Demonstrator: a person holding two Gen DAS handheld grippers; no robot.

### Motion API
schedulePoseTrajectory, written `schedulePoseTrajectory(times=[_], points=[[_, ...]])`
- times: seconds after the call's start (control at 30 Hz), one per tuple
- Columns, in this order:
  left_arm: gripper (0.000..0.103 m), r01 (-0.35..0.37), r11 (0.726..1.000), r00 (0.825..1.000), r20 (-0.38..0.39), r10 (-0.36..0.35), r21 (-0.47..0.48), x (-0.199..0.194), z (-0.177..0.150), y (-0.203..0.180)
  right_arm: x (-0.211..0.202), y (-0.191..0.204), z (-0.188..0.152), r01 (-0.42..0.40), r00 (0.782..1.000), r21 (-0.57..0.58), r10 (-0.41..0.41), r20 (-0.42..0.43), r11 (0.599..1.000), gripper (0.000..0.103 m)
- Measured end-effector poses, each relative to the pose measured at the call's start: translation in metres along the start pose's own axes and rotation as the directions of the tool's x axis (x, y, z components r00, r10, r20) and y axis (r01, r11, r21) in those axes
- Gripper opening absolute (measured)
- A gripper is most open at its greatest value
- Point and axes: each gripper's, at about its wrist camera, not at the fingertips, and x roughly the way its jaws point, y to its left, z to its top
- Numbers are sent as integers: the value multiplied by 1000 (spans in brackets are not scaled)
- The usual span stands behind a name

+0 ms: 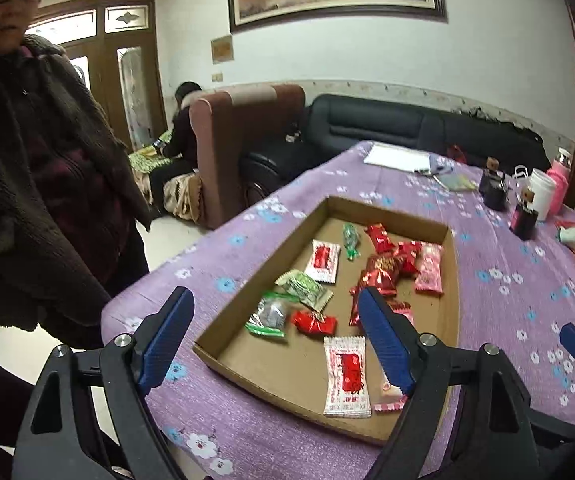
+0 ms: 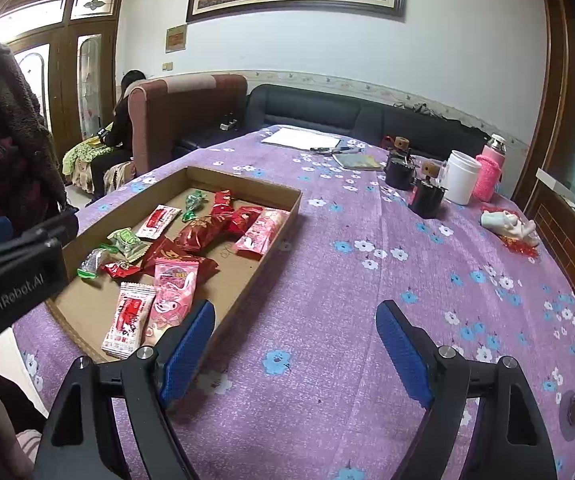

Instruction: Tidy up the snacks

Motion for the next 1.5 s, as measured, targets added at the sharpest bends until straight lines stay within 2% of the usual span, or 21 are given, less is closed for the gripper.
schedulePoseTrajectory(times=[0.1, 0.5, 0.7, 0.83, 0.9, 0.97, 1.1, 1.17, 1.2, 1.27, 1.4, 1.5], points=[[85, 3, 1000, 1000, 0, -3, -3, 0, 1, 1, -2, 2, 0, -2, 1000, -3, 2, 5, 1000, 84], [85, 20, 1000, 997, -78, -19, 6, 20, -6, 0, 4, 5, -2, -7, 1000, -11, 7, -17, 1000, 85], [85, 22, 999, 992, -121, -25, -33, 30, -7, 14, 15, 6, 11, 24, 999, -28, -25, -27, 999, 85], [85, 7, 997, 986, -164, -19, -76, 47, 8, 29, 15, 6, 16, -22, 999, -25, 20, -45, 999, 85], [85, -9, 997, 991, -133, -2, -82, 44, 22, 32, 13, 6, 32, -27, 998, -27, 26, -49, 999, 85], [85, -13, 997, 998, -57, 8, -81, 28, 30, 33, 4, 2, 47, -25, 1000, -4, 25, -16, 1000, 85], [85, -54, 995, 995, 75, 60, -79, -2, 21, 34, -9, -5, 44, -37, 998, 20, 36, 45, 999, 93], [90, -50, 994, 993, 105, 60, -97, -11, 16, 37, -7, -4, 33, -55, 998, 20, 54, 39, 998, 93], [100, -42, 993, 991, 121, 55, -109, -18, 11, 38, -6, -2, 27, -62, 998, 16, 61, 34, 998, 93], [103, -51, 992, 986, 153, 69, -119, -25, 8, 39, -4, 3, 18, -64, 998, 7, 64, 27, 998, 93], [103, -68, 993, 981, 172, 84, -100, -26, 12, 37, -1, 10, 11, -68, 998, -2, 68, 15, 998, 93], [103, -14, 997, 992, 121, 23, -75, -16, 12, 36, -1, 17, 11, -65, 998, -22, 65, 19, 998, 93]])
